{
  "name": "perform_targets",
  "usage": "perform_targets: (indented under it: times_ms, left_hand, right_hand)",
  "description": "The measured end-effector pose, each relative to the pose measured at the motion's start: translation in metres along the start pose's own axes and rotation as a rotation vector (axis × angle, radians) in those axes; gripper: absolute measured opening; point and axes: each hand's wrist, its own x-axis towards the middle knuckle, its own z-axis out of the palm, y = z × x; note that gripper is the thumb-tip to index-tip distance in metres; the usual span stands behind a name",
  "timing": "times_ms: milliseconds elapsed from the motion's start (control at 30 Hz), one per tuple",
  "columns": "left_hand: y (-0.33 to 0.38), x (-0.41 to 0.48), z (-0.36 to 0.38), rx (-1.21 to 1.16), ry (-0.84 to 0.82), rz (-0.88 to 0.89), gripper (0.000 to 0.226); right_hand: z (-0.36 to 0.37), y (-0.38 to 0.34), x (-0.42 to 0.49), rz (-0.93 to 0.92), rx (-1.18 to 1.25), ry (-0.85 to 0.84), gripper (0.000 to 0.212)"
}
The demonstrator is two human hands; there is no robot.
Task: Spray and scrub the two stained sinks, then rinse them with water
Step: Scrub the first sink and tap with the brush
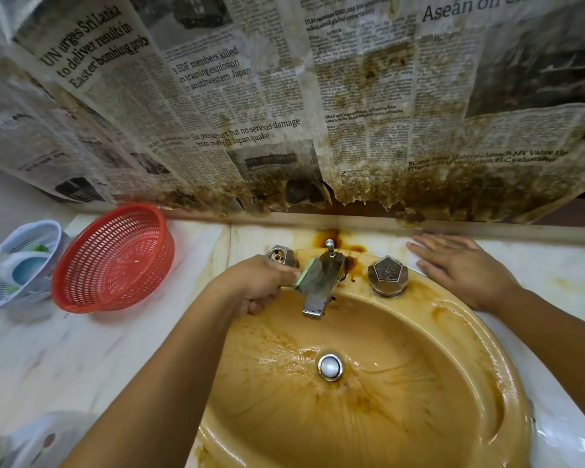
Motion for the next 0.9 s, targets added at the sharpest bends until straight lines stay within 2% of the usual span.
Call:
perform_targets:
  times_ms: [100,233,400,567,633,767,900]
  left_hand:
    - [0.003,0.018,0.019,-0.032,0.133,0.043,0.022]
    - [-0.004,0.005,0.012,0.042,0.083,0.129,0.022]
    - [-0.022,-0.045,0.004,0.405,0.077,0.352,0.022]
    - [0.001,-0.022,0.02,0.813,0.316,0.438,0.032]
    - [0.006,-0.018,0.023,0.87,0.346,0.471,0.035]
    - [-0.022,-0.061,0.019,0.894,0.288,0.49,0.028]
    - [-0.008,-0.05,0.036,1.064,0.434,0.496,0.035]
  right_hand:
    - [-0.001,-0.002,-0.002,-0.004,-0.001,0.003,0.061]
    - [-0.003,-0.004,-0.002,0.003,0.003,0.002,0.06]
    - [-0.002,-0.003,-0.002,0.002,-0.013,-0.005,0.061]
    - [-0.003,-0.006,-0.003,0.009,-0.012,-0.031,0.068]
    - [-0.005,-0.006,-0.004,0.013,-0.007,-0.041,0.071]
    - [-0.003,-0.005,-0.004,0.016,-0.017,-0.039,0.07]
    - [-0.005,-0.006,-0.004,0.016,-0.019,-0.05,0.068]
